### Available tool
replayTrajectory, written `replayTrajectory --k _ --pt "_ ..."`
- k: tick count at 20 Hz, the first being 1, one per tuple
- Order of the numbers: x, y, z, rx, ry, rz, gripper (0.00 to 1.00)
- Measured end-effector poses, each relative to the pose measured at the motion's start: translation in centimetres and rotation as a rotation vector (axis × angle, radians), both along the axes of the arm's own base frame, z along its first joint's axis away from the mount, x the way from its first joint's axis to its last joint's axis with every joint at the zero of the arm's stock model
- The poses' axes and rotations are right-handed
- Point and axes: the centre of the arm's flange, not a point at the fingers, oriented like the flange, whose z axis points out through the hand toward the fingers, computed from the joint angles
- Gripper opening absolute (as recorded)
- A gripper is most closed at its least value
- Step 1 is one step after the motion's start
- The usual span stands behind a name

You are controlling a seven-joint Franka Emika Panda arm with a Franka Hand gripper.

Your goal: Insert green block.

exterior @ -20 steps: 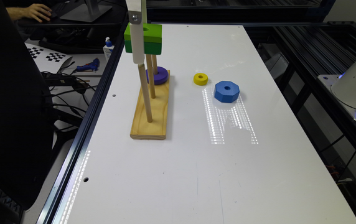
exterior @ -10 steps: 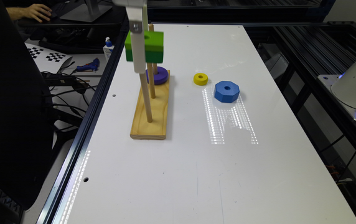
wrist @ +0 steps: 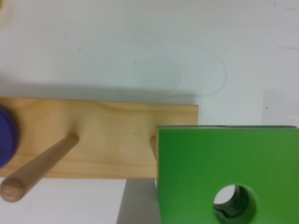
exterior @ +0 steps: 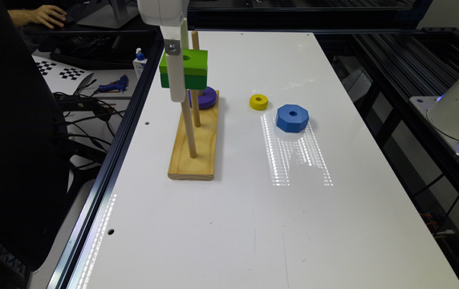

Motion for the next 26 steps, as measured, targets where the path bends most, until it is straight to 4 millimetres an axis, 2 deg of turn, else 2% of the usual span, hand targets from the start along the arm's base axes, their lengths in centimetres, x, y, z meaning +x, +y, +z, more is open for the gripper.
replayTrajectory --k 8,12,26 --pt "0.0 -0.02 -0.14 -0.002 0.002 0.001 0.0" --pt "0.12 -0.01 -0.84 -0.003 0.006 0.002 0.0" --pt "0.18 -0.22 -0.84 -0.006 0.005 0.0 0.0"
